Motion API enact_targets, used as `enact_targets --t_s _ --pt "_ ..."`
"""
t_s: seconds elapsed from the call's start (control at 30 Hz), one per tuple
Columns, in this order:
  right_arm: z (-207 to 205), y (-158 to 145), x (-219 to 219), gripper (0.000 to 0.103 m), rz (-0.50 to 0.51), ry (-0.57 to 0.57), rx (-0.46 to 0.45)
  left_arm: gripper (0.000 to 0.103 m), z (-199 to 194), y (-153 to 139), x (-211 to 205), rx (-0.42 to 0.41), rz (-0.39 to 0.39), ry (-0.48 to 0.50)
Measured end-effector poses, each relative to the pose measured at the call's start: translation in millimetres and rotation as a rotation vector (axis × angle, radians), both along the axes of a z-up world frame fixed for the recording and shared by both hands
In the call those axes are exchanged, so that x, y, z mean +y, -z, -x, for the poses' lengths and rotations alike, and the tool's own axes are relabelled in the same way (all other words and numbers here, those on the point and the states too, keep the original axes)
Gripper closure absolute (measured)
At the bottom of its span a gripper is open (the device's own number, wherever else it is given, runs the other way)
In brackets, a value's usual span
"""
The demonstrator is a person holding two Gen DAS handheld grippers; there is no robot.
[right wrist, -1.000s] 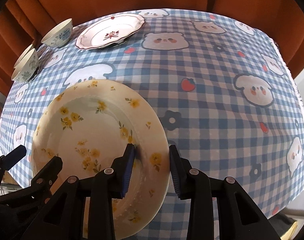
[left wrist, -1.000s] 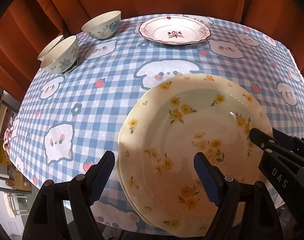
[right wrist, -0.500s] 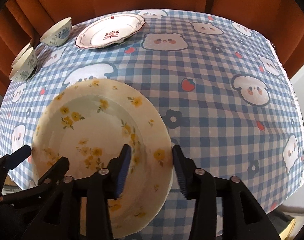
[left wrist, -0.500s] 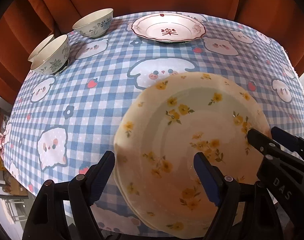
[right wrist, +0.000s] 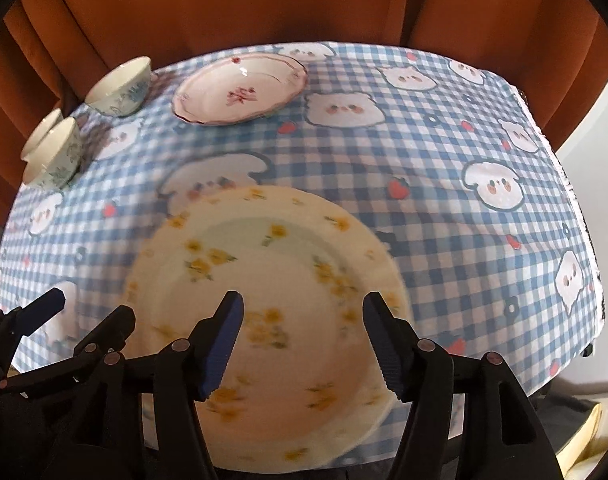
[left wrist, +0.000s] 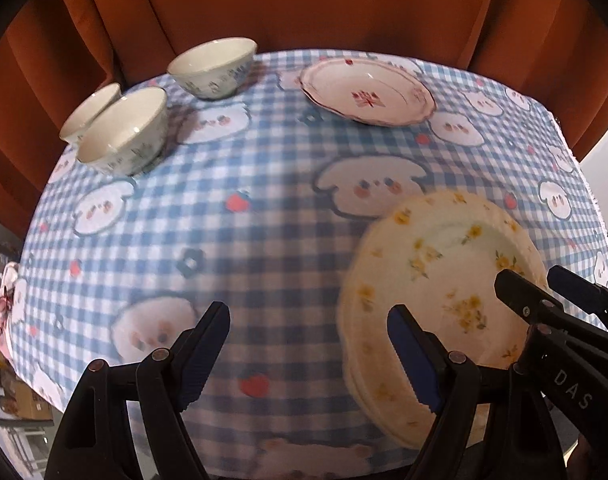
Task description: Organize plates and bowls
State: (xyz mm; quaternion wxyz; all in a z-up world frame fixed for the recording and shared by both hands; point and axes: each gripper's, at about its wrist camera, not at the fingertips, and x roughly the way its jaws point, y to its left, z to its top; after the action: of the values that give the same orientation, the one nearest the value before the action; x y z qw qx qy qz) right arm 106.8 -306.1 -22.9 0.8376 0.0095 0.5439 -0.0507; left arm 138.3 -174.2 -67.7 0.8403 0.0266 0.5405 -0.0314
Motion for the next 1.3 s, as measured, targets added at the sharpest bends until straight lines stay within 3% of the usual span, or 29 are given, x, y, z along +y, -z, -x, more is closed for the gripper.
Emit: enact_targets --t_s 0.4,0.8,1.13,1.3 --pt "-25 -20 48 0.037 -0.037 0.064 -0.081 0.02 -40 -24 41 -0.087 0.022 0.034" --pt "-95 -34 38 0.037 -0.046 0.055 -0.131 0.02 -115 -30 28 -0.122 0.022 -0.006" --pt "-180 -19 9 0.037 -0.031 0.04 -0.151 0.025 -191 -11 4 -0.104 0.02 -0.037" --pt "-216 2 -2 0.037 -0.046 0.027 -0.127 0.026 -226 14 -3 -0.078 0.03 -0.067"
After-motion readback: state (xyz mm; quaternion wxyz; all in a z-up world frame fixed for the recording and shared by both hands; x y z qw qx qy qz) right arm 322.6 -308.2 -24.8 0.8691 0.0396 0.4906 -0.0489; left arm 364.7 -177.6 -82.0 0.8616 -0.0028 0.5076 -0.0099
